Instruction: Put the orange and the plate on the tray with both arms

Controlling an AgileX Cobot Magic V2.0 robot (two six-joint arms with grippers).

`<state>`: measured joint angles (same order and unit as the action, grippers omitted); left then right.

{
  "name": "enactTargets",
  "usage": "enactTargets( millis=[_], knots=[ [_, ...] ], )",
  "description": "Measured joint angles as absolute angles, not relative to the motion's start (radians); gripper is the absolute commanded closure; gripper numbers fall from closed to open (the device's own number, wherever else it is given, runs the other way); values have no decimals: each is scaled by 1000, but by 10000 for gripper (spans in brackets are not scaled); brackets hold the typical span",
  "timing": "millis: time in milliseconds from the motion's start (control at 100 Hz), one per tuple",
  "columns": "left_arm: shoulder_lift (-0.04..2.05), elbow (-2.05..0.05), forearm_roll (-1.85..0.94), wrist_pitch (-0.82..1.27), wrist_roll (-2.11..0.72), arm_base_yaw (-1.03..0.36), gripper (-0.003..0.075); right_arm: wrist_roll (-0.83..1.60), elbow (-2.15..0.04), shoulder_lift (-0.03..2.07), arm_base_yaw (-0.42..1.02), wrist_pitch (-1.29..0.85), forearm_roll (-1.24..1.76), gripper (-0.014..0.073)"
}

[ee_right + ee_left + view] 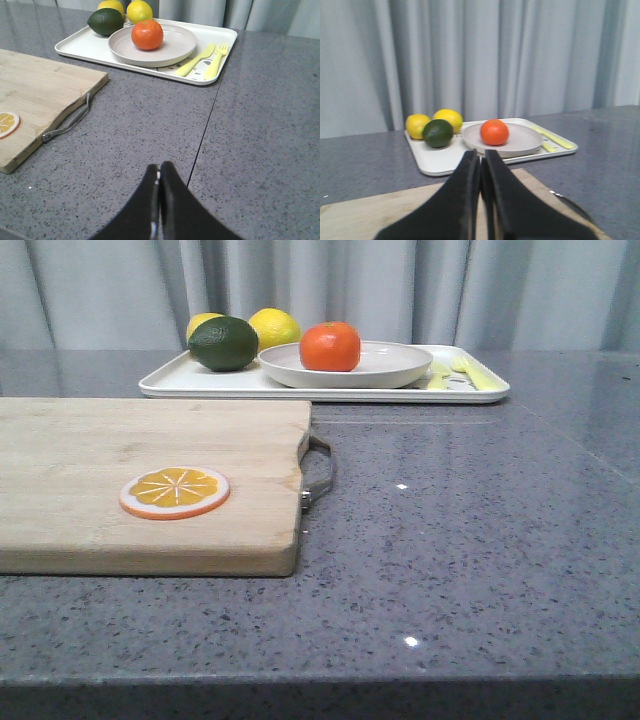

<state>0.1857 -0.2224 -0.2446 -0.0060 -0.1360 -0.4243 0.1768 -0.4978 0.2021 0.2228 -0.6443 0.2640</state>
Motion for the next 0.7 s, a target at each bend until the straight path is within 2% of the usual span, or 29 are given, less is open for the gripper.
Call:
enactTargets(
  millis=[420,700],
  knots=[
    [8,-30,-217,-12,-136,-109,741,177,-498,202,223,-644,264,633],
    [-6,1,-112,67,-41,-26,740,177,-498,202,223,-644,264,633]
  ],
)
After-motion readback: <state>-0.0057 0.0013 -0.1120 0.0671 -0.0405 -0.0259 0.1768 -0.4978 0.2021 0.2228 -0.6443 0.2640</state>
